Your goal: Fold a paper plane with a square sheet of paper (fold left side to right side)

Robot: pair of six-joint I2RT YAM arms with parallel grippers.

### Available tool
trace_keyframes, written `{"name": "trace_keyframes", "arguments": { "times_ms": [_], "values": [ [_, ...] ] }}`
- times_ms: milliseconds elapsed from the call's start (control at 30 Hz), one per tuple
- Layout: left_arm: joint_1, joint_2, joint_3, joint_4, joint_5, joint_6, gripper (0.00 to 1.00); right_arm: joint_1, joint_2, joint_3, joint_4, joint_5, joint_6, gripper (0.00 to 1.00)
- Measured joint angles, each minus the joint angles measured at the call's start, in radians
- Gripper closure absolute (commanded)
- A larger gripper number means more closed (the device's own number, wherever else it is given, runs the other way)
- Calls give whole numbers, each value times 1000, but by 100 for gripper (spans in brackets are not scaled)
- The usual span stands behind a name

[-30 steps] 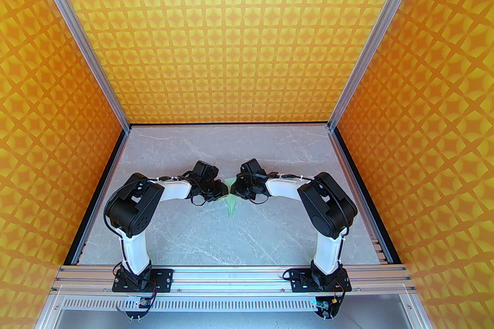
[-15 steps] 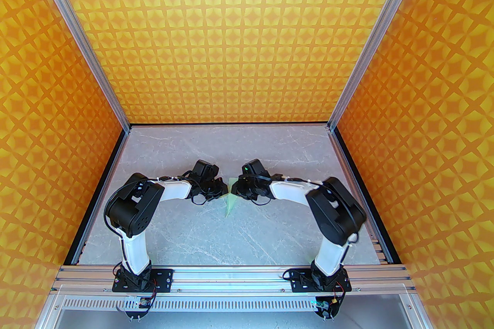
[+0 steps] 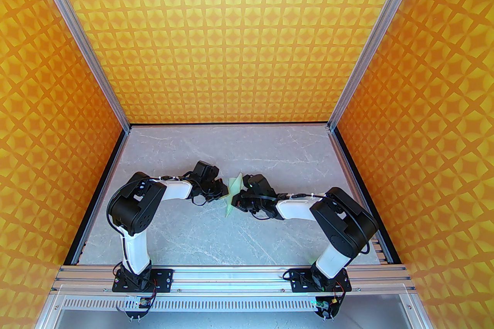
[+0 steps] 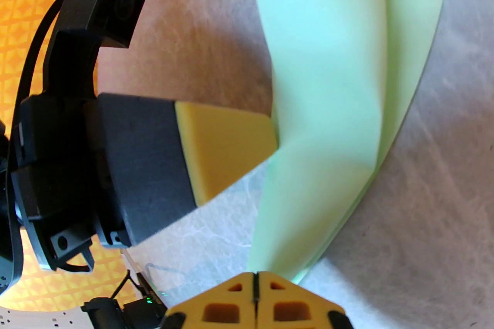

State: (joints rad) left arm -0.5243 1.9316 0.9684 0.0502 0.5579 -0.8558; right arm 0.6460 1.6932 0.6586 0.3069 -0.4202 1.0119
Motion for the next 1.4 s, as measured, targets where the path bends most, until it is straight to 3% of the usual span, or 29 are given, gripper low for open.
{"name": "trace_keyframes", "arguments": {
  "times_ms": [267,1400],
  "values": [
    [0,0,0,0,1,0,92,16,3,-11,102,-12,40,96],
    [0,3,0,8,7,0,89,42,106,-45,232,-26,96,94]
  ]
}}
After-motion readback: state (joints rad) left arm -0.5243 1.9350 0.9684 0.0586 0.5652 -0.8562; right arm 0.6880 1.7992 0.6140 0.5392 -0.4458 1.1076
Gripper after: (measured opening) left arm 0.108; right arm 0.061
